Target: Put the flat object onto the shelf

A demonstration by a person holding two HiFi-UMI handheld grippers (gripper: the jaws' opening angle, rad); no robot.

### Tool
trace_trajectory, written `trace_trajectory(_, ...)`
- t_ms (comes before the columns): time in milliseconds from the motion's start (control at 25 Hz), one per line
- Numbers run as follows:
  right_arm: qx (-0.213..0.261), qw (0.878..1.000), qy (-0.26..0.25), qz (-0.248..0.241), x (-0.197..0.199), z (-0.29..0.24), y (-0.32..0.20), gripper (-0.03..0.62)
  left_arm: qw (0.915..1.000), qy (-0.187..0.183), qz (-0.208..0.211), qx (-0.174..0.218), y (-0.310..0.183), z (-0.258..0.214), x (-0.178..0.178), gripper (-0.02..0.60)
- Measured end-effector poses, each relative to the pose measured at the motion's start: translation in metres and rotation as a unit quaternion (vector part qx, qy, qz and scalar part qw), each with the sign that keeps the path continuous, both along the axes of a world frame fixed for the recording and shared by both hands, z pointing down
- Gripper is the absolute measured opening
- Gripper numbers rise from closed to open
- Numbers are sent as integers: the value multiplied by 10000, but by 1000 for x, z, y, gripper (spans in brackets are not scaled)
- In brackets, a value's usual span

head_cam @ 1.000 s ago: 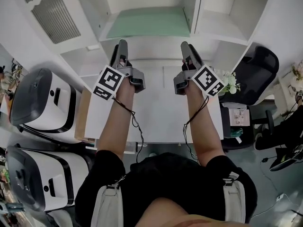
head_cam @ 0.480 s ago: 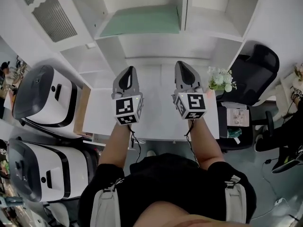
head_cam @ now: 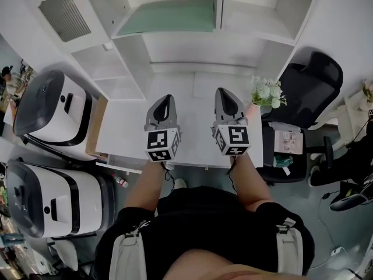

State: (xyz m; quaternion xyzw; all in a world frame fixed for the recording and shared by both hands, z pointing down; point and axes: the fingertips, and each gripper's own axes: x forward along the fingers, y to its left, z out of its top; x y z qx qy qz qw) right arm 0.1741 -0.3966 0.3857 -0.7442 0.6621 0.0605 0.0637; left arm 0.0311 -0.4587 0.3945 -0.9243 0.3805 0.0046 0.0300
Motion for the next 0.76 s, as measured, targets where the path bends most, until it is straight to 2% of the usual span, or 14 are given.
trace_trajectory(280, 65, 10000, -8, -59, -7, -5, 6, 0, 9998, 135, -129, -8, 3, -9, -12, 15)
trace_trajectory(760, 124, 9999, -60, -36, -13, -9, 3, 0, 9998, 186, -87, 61, 2, -17, -19, 15)
